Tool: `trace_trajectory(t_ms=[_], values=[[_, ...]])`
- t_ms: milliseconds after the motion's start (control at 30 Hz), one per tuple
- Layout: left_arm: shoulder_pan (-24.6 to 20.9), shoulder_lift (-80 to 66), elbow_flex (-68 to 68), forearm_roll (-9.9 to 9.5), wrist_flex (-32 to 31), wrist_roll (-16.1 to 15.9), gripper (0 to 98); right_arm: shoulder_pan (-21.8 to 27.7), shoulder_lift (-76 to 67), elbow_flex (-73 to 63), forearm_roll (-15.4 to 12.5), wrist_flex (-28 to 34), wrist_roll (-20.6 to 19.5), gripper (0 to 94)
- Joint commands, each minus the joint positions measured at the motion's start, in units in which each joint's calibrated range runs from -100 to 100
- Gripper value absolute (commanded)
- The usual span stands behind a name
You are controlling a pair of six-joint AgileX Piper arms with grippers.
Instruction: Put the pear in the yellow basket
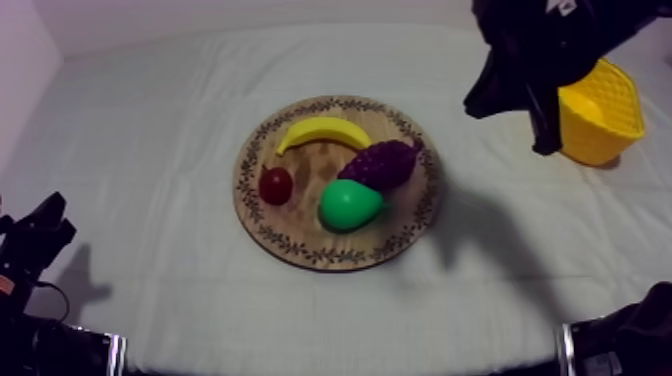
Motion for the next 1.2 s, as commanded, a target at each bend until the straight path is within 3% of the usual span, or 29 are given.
trace_trajectory(t_ms=[0, 133, 333, 567, 667, 800, 1167], values=[[0.0, -0.02, -0.05, -0.01, 0.01, -0.01, 0.1, -1.31, 2.46, -1.27, -0.12, 0.19, 0.22, 3.1], [0.0, -0.02, -0.05, -0.01, 0.01, -0.01, 0.1, -3.12, 5.84, -3.38, 0.07, 0.19, 0.23, 5.7], [0.0, -0.02, -0.05, -0.01, 0.01, -0.01, 0.1, -4.23, 9.0, -3.49, -0.68, -0.85, 0.71, 16.8], [0.0, -0.02, -0.05, -0.01, 0.01, -0.01, 0.1, -4.96, 11.22, -2.98, -0.42, -4.34, -0.71, 54.6], [0.0, -0.02, -0.05, -0.01, 0.01, -0.01, 0.1, -5.72, 12.17, -3.82, 0.56, -4.79, -1.69, 65.0], [0.0, -0.02, -0.05, -0.01, 0.01, -0.01, 0.1, -6.11, 13.61, -5.05, 0.65, -4.97, -1.53, 69.5], [0.0, -0.02, -0.05, -0.01, 0.01, -0.01, 0.1, -7.27, 18.47, -6.24, 0.2, -6.47, -0.84, 69.8]])
